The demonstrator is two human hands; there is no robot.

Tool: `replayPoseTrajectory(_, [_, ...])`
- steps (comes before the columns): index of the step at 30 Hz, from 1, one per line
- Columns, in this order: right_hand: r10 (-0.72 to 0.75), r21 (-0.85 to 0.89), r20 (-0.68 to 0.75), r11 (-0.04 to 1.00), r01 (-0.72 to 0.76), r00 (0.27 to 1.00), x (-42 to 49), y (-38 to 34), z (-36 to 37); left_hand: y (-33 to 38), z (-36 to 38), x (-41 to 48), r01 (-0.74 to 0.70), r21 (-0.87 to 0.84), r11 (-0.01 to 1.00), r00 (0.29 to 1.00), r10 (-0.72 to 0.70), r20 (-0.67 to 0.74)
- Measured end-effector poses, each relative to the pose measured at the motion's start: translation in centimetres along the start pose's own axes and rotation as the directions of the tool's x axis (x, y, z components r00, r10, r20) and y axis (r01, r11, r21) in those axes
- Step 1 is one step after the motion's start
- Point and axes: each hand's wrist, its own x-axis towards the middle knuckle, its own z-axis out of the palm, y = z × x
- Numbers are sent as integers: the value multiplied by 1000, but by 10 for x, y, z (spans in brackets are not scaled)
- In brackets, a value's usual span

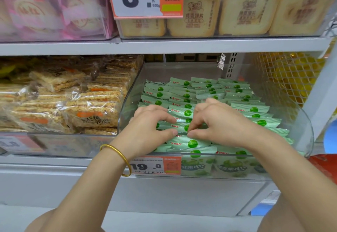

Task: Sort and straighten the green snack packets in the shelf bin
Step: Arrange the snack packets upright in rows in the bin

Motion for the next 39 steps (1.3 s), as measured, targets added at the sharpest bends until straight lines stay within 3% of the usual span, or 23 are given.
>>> replayPoseTrajectory(13, [-96, -88, -48, 992, 92, 994, 1, -1, 7, -4, 0, 3, -21, 49, 999, 999, 19, 50])
replayPoseTrajectory(18, [-88, 7, -85, 996, 89, 992, 0, 2, 13, -5, 0, 3, -33, 38, 999, 997, 30, 65])
replayPoseTrajectory(22, [-30, 212, -256, 973, 86, 966, 0, -1, 7, -3, -1, 3, -15, 12, 1000, 999, 15, 53])
replayPoseTrajectory(26, [73, 347, -398, 935, 76, 915, 0, -2, 0, 4, -1, 1, -61, -195, 979, 996, 46, -79])
replayPoseTrajectory(29, [155, 468, -515, 875, 125, 843, 1, -3, -5, 12, 0, 2, -162, -424, 891, 981, 100, -165])
replayPoseTrajectory(32, [232, 589, -557, 787, 182, 797, 3, 0, -7, 19, 0, 3, -202, -559, 805, 957, 40, -289])
replayPoseTrajectory(36, [195, 719, -489, 642, 266, 850, -5, 6, -7, 21, -2, 6, -198, -670, 715, 912, -116, -393])
replayPoseTrajectory(39, [100, 686, -430, 682, 253, 897, -10, 4, -6, 20, -2, 7, -197, -730, 655, 905, -164, -391])
